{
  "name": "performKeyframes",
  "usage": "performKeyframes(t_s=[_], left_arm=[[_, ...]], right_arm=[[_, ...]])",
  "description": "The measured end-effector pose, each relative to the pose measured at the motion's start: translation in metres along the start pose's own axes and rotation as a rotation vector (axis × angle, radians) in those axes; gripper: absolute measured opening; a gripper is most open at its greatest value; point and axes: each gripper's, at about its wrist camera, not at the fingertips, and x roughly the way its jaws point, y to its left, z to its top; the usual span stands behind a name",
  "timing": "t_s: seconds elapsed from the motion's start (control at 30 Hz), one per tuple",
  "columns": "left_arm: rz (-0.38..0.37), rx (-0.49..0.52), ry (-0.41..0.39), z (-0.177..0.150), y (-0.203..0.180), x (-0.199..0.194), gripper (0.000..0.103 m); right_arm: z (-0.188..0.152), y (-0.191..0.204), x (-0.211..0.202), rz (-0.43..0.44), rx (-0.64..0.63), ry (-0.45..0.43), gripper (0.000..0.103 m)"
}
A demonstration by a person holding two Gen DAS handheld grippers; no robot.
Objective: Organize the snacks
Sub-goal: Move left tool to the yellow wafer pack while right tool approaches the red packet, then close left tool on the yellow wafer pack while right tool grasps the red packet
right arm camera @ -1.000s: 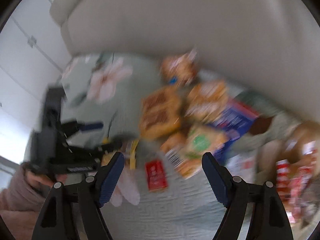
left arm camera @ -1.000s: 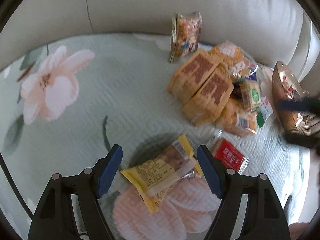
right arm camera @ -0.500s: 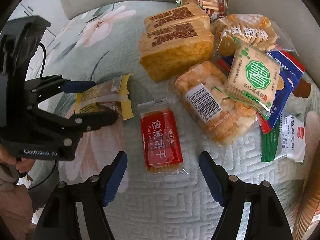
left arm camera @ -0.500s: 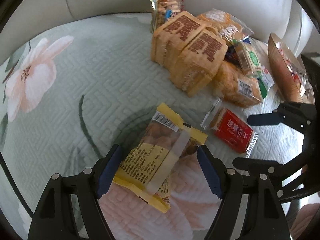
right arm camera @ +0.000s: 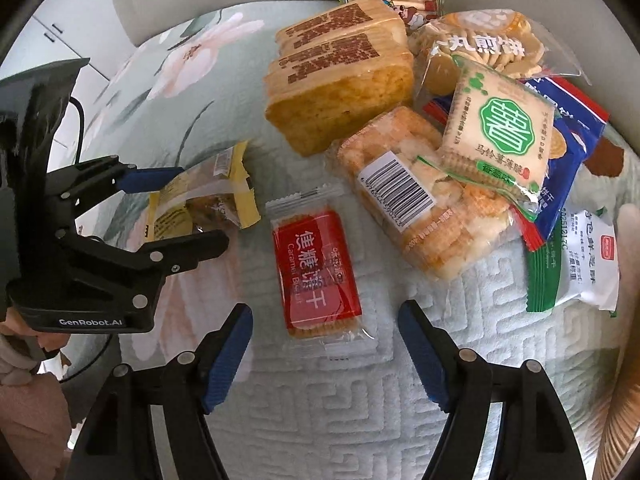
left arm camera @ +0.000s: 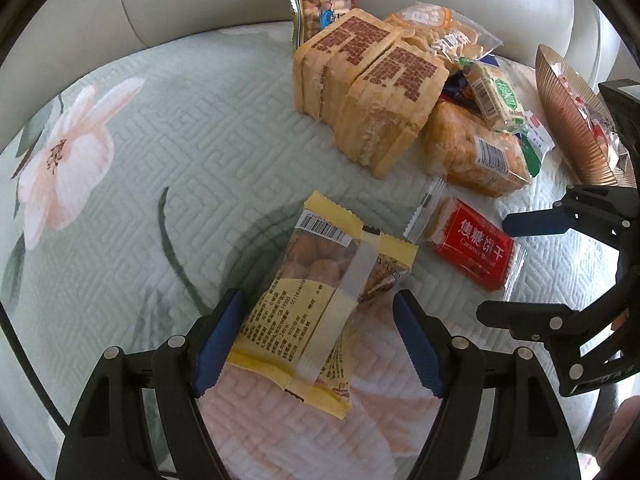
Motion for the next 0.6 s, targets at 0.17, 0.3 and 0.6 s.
performKeyframes(t_s=[0.17, 0.3, 0.6], left_arm=[[0.007, 0.006, -0.001, 0.0012, -0.0025, 0.0024, 0.075], [0.007, 0.008, -0.001, 0.0013, -0.0023, 0.0024, 0.075], [0.016, 0.022, -0.002, 0.0005, -0.0005, 0.0029, 0.075]], right_arm=[[-0.0045, 0.0079, 0.0000, -0.047, -0.039, 0.001, 0.074], [-0.0050, 0.0047, -0.0012, -0.003, -0.016, -0.003, 0.085], [-0.0032, 0.0004, -0.0046, 0.018, 0.015, -0.009, 0.083]])
